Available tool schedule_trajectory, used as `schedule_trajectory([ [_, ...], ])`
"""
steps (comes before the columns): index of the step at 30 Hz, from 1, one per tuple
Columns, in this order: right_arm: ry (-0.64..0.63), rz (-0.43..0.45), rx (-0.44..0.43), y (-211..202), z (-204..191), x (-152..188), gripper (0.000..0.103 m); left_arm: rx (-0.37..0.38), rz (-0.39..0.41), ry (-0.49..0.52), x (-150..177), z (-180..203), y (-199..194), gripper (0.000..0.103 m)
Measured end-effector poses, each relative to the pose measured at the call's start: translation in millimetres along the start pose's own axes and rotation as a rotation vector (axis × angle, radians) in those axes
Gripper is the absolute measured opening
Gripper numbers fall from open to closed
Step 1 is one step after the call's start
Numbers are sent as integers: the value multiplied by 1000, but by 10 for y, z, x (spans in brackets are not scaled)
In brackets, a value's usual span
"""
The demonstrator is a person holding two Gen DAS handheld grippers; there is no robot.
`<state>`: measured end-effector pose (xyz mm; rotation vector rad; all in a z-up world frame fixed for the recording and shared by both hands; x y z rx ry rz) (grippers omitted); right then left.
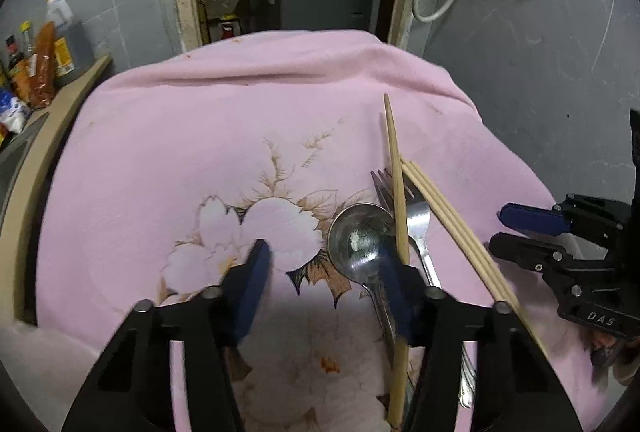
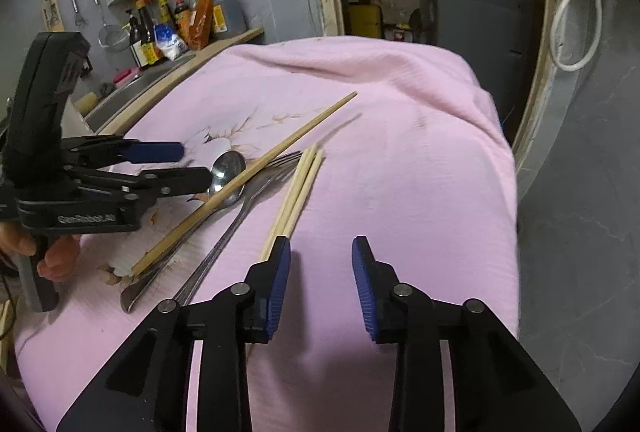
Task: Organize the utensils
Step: 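Move both open tools back toward the remaining utensils on the cloth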
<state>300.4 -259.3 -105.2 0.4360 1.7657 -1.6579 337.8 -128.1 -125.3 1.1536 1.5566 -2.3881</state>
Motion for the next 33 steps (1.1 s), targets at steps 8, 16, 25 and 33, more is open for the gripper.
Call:
schedule_trajectory([
  [8, -14, -28, -8, 100, -25, -39, 21, 42, -14, -9, -72, -68, 125, 31],
  [16, 17, -19, -34, 108, -42, -96, 20, 86, -27, 22, -87, 24, 170, 12],
  [25, 6, -20, -46, 175, -147, -174, 20, 44, -9, -10, -82, 32, 117, 5],
  [33, -45, -52, 44, 296, -154, -251, 16, -134, 4, 29, -56, 18, -47, 2],
])
Point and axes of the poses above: each gripper's, at about its wrist camera, not at the fingertips, and y roughly the way its jaws point, z to its right, x to its underside, the point moved 8 cm from there along y, roughly the way its jaws point, and after that the axes turned 10 degrees about x, right-handed, at the moved point
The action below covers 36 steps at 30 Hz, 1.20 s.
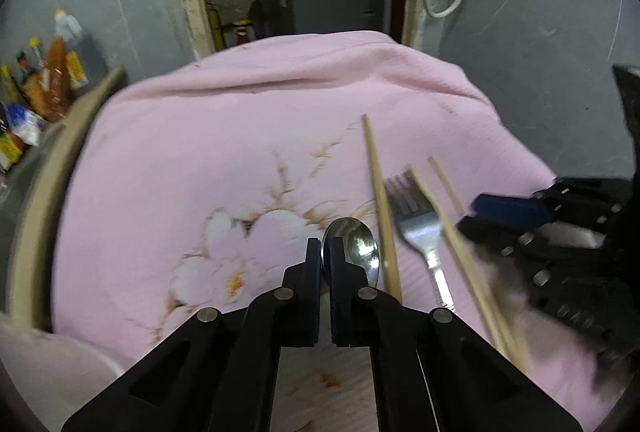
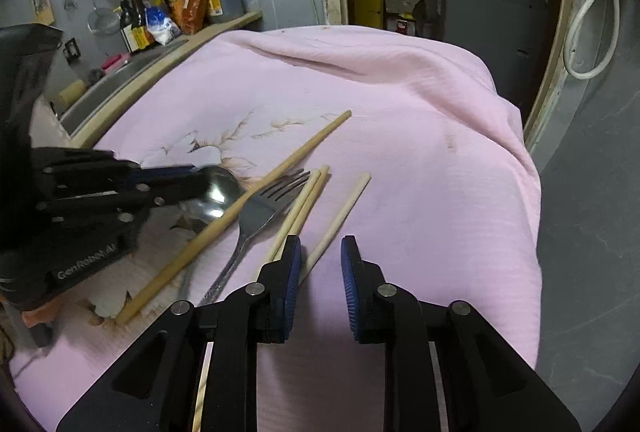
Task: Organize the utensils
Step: 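Move both open tools back toward the remaining utensils on the cloth, then grasp a metal spoon with the left tool while the right tool grasps a chopstick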
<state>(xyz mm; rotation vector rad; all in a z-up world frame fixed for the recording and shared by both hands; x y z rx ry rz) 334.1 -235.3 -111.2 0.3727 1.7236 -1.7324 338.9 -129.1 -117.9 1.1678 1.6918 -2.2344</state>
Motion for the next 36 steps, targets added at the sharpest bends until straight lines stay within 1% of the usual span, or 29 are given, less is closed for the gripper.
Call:
schedule_trajectory([
  [2, -10, 2, 17, -36, 38, 22, 11, -10, 6, -4, 20, -42, -26, 2],
  [4, -8, -7, 21, -55, 73, 49, 10, -9, 15, -30, 19, -100, -43, 1],
  [6, 0, -19, 12, -44, 95, 52, 11, -4, 22, -56, 5, -155, -56, 1],
  [8, 4, -60, -4, 27, 99, 26, 13, -3, 28, -74, -2, -188, -76, 1],
  [10, 21, -97, -19, 101, 115, -32, 14, -13, 42, -78, -20, -183, -102, 1],
  [12, 69, -125, -57, 174, 141, -78, 14, -23, 68, -74, -34, -174, -165, 1],
  [14, 126, -138, -88, 238, 187, -104, 10, -41, 102, -69, -50, -157, -249, 1],
  [16, 154, -132, -79, 248, 208, -112, 8, -57, 137, -66, -67, -155, -343, 1],
  [18, 139, -114, -47, 204, 175, -84, 6, -68, 172, -66, -86, -162, -438, 1],
  [21, 114, -51, -3, 95, 136, -39, 2, -80, 215, -72, -113, -186, -566, 1],
  [24, 85, 45, 46, -84, 113, 5, 2, -86, 260, -83, -141, -208, -702, 1],
  [25, 73, 100, 65, -207, 89, 14, 2, -89, 276, -86, -153, -210, -753, 1],
  [27, 59, 175, 89, -363, 51, 0, 2, -97, 308, -89, -180, -209, -860, 1],
  [30, 1, 357, 177, -743, -62, -31, 2, -113, 352, -88, -217, -193, -1037, 1],
  [31, -19, 403, 207, -830, -92, -37, 2, -118, 362, -86, -223, -183, -1085, 1],
  [33, -62, 522, 272, -1053, -196, -54, 2, -138, 393, -79, -250, -172, -1224, 1],
  [35, -82, 610, 314, -1227, -276, -76, 2, -156, 427, -70, -265, -164, -1359, 1],
  [36, -87, 639, 328, -1276, -305, -109, 2, -162, 439, -68, -263, -178, -1407, 1],
])
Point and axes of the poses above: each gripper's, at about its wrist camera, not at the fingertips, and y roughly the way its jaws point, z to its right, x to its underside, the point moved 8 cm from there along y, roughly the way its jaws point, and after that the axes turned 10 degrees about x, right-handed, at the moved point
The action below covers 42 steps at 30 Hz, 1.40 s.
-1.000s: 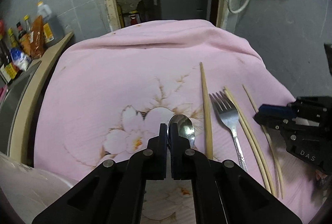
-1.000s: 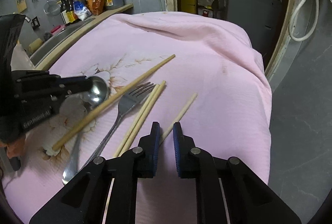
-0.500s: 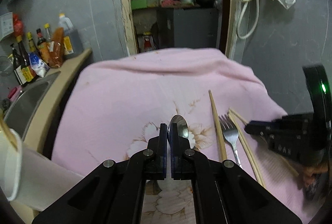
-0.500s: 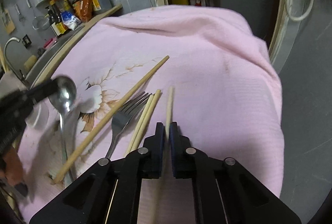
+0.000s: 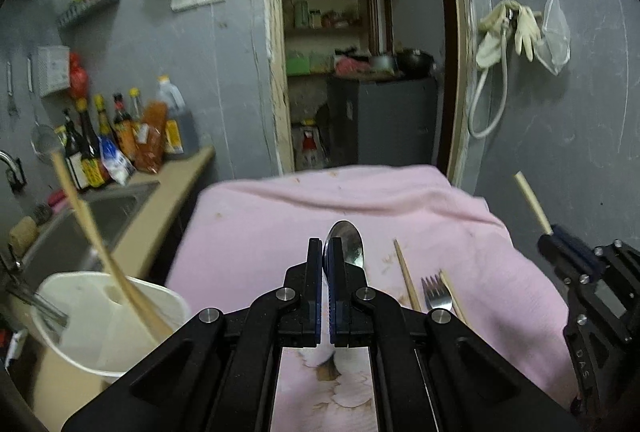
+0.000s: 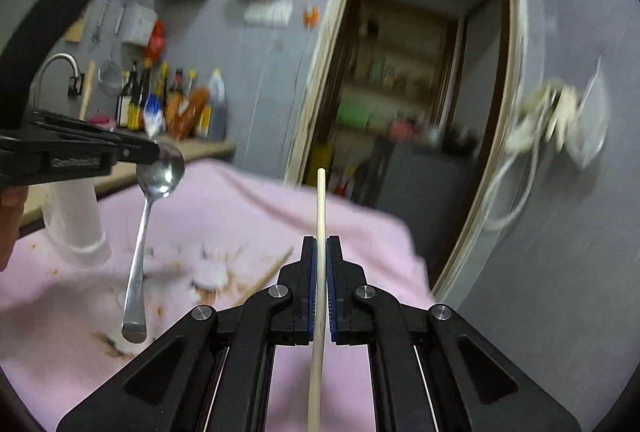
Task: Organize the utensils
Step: 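Grasp a metal spoon with the left tool while the right tool grasps a chopstick, then lift the spoon and chopstick up over the white caddy with both tools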
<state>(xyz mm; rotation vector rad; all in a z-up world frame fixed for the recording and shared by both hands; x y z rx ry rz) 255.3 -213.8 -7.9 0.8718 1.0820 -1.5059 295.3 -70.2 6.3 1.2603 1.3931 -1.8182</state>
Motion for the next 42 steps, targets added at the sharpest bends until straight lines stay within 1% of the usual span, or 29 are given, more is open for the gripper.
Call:
schedule_trajectory([
  [2, -9, 91, 43, -129, -28, -165, 2, -18, 39, 10, -67, -22, -133, 1],
  [4, -3, 155, 72, -220, -46, -310, 2, -37, 80, 23, -122, -45, -262, 1],
  [7, 23, 228, 88, -310, -93, -515, 2, -58, 137, 45, -225, -97, -478, 1],
  [10, 67, 283, 70, -414, -135, -712, 2, -81, 179, 72, -305, -178, -660, 1],
  [13, 127, 318, 26, -442, -247, -942, 2, -123, 211, 95, -392, -301, -854, 1],
  [14, 137, 325, 18, -466, -278, -970, 2, -134, 217, 95, -409, -359, -903, 1],
  [20, 185, 404, -69, -546, -638, -1380, 2, -213, 251, 86, -451, -718, -1198, 1],
  [24, 228, 432, -150, -565, -858, -1581, 2, -267, 265, 56, -487, -1000, -1389, 1],
  [26, 260, 438, -201, -541, -974, -1705, 2, -311, 272, 47, -518, -1179, -1502, 1],
  [30, 343, 417, -311, -448, -1169, -1896, 2, -395, 280, 32, -537, -1482, -1697, 1],
  [31, 371, 411, -352, -405, -1228, -1952, 2, -412, 281, 30, -530, -1549, -1725, 1],
  [34, 414, 399, -418, -304, -1365, -2043, 2, -479, 285, 24, -500, -1771, -1826, 1],
  [36, 429, 395, -450, -251, -1466, -2070, 2, -510, 279, 17, -458, -1890, -1830, 1],
  [39, 432, 396, -466, -202, -1579, -2046, 2, -544, 261, 0, -390, -2054, -1749, 1],
  [42, 425, 405, -469, -156, -1674, -2002, 2, -561, 240, -14, -341, -2205, -1645, 1],
])
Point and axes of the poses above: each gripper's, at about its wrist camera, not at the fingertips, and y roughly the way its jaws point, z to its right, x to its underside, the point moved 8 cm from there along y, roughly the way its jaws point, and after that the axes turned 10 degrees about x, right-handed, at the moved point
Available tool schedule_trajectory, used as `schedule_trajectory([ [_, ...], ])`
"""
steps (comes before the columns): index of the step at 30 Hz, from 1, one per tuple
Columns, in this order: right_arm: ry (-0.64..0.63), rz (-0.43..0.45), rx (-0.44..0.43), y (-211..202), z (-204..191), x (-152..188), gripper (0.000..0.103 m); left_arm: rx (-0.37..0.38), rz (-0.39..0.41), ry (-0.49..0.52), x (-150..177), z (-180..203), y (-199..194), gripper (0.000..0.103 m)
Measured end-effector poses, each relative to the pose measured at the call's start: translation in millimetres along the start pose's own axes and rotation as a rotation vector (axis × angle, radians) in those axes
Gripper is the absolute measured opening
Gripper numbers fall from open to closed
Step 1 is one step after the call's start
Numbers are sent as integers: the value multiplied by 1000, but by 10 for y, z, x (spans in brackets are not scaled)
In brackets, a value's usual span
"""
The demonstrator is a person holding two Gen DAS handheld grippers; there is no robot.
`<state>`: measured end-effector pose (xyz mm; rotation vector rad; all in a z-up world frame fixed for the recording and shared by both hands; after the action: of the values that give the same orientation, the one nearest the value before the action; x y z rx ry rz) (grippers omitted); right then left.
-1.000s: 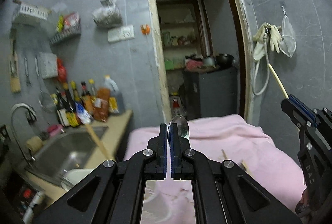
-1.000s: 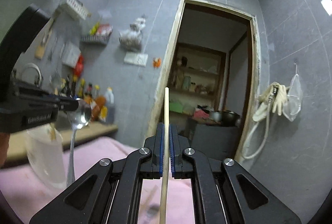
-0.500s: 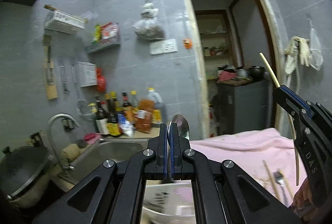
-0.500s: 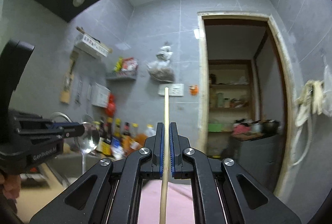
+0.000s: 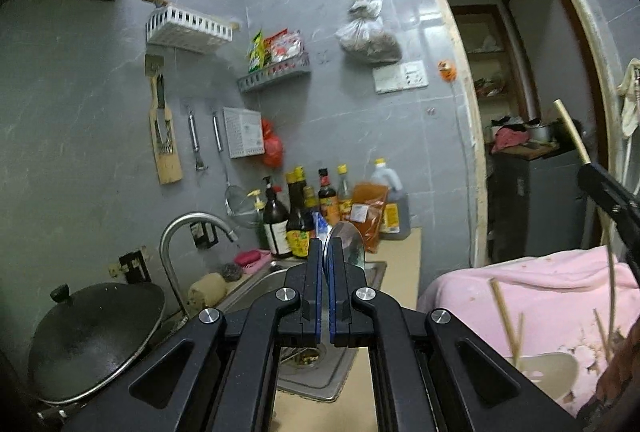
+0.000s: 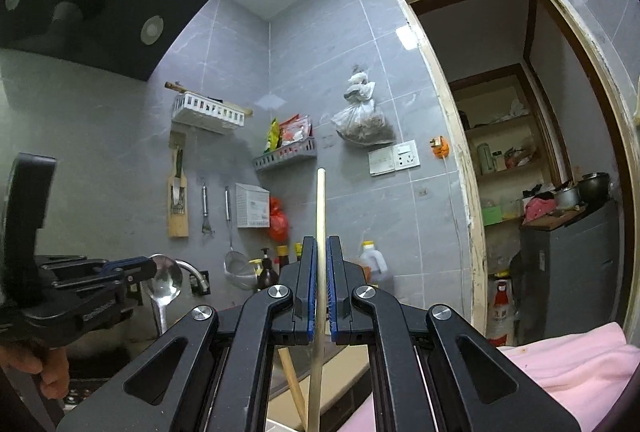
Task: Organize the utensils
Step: 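Lift the spoon and chopstick up over the white caddy with both tools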
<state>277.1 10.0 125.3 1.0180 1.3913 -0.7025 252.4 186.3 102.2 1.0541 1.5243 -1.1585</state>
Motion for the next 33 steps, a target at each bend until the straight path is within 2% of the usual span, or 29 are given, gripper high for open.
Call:
schedule_trajectory([
  [10, 51, -26, -32, 139, 99, 203, 2, -68, -56, 29, 226, 16, 375, 1],
  [24, 36, -89, -17, 276, 152, 489, 2, -86, -104, 76, 519, 205, 671, 1],
  [27, 25, -105, -18, 282, 149, 555, 3, -59, -135, 63, 594, 214, 707, 1],
  [33, 5, -151, -29, 249, 160, 713, 3, 72, -199, 11, 683, 304, 687, 4],
])
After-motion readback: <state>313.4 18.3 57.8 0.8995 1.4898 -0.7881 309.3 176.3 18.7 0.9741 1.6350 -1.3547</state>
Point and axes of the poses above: each gripper's, at about its wrist camera, not at the fingertips, and y roughly the way its jaws point, z to its right, x to its underside, the point moved 8 cm from there along y, roughly the way its jaws point, and after that the axes turned 10 degrees about x, right-handed, at the moved point
